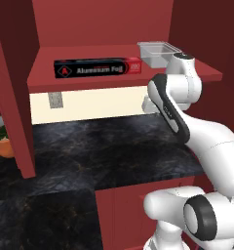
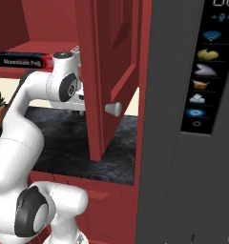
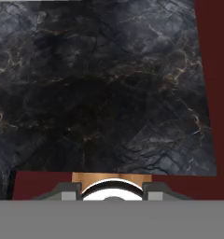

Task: Retrieve the tupperware and aluminum foil from the cabinet and place them on the dining counter near the plate with broccoli and potato to prepare for storing leftovers.

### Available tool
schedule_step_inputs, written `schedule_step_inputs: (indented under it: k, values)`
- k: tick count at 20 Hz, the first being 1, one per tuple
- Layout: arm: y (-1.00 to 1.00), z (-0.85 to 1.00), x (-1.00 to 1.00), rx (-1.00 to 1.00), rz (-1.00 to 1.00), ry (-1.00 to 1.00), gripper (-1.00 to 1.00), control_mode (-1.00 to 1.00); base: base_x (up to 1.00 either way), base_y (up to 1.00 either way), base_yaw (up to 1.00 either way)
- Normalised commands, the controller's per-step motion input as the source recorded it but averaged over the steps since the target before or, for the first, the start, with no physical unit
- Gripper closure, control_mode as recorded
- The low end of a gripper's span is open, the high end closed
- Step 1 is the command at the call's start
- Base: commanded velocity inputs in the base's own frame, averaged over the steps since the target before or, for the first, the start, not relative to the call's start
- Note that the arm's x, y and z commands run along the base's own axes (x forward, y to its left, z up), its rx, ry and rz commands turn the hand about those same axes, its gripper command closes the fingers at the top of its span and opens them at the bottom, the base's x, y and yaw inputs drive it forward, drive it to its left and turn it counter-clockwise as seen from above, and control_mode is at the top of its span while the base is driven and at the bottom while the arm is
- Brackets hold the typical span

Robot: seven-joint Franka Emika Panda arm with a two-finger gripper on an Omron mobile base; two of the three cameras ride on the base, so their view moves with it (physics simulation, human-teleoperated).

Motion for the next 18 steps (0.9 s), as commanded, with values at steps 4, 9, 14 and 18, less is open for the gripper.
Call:
schedule_step_inputs:
  k: [4, 9, 14, 18]
  values:
    - [0.01, 0.13, -0.05, 0.00, 0.05, -0.14, -1.00, -1.00, 0.00, 0.00, 0.00]
    - [0.00, 0.59, -0.14, -0.01, -0.02, -0.38, -1.00, -1.00, 0.00, 0.00, 0.00]
    - [0.15, 0.32, -0.27, -0.06, -0.07, -0.38, -1.00, -1.00, 0.00, 0.00, 0.00]
    - [0.33, 0.93, -0.01, 0.00, 0.19, -0.49, -1.00, -1.00, 0.00, 0.00, 0.00]
